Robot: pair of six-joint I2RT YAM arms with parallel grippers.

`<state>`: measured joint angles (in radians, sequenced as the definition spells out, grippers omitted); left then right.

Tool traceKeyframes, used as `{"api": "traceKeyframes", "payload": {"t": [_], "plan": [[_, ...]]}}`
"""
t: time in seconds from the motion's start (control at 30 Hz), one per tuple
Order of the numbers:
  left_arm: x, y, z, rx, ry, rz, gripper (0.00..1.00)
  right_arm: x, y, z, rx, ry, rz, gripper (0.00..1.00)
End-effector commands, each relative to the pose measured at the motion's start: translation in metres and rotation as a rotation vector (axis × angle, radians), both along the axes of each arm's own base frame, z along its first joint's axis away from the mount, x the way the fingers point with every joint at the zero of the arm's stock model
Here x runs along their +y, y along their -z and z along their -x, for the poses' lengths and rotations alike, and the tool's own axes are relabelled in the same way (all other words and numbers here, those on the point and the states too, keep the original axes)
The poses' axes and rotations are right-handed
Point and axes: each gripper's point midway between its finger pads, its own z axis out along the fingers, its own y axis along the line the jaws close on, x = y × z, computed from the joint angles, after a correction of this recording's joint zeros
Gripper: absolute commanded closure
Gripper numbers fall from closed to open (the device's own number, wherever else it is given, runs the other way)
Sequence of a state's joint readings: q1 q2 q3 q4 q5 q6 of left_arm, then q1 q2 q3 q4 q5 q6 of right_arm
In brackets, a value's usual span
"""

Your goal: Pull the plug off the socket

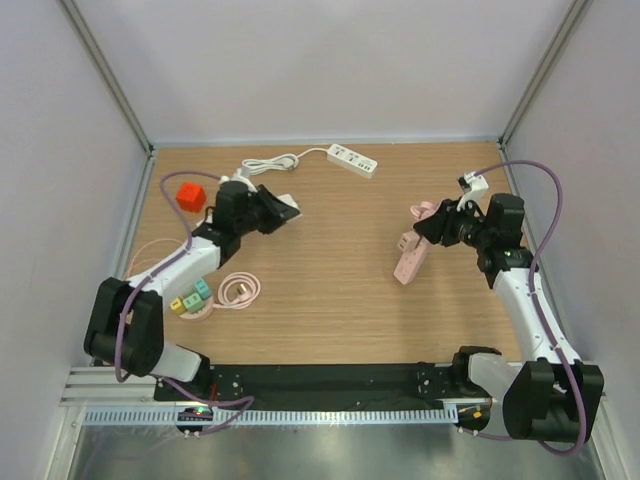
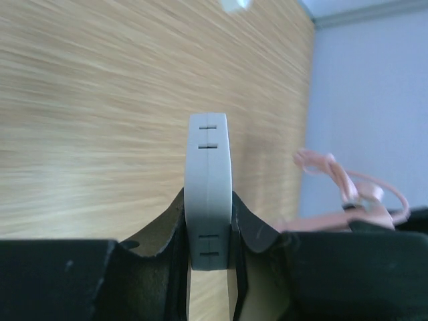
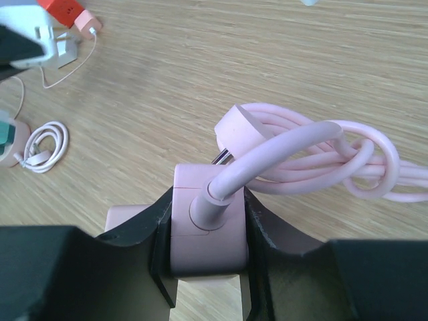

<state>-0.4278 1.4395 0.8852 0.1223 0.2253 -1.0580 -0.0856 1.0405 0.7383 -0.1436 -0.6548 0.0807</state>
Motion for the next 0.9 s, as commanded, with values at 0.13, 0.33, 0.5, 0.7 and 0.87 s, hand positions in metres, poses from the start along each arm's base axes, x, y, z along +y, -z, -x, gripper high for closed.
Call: {"api": "traceKeyframes", "payload": {"t": [0.13, 0.33, 0.5, 0.7, 0.87], "plan": [[0.138, 0.050, -0.038, 0.152, -0.151, -0.121, 0.99, 0.009, -0.054, -0.007, -0.194, -0.093, 0.009, 0.99], [0.203, 0.065, -0.073, 0.224, -0.267, -0.147, 0.96, 0.009, -0.053, -0.007, -0.192, -0.099, 0.009, 0.99], [0.230, 0.081, -0.088, 0.289, -0.324, -0.191, 0.87, 0.008, -0.053, -0.007, -0.192, -0.097, 0.008, 0.99], [0.248, 0.092, -0.100, 0.334, -0.353, -0.265, 0.76, 0.006, -0.053, -0.008, -0.191, -0.097, 0.007, 0.99], [0.257, 0.101, -0.102, 0.363, -0.364, -0.300, 0.66, 0.002, -0.052, -0.008, -0.188, -0.092, 0.002, 0.99]]}}
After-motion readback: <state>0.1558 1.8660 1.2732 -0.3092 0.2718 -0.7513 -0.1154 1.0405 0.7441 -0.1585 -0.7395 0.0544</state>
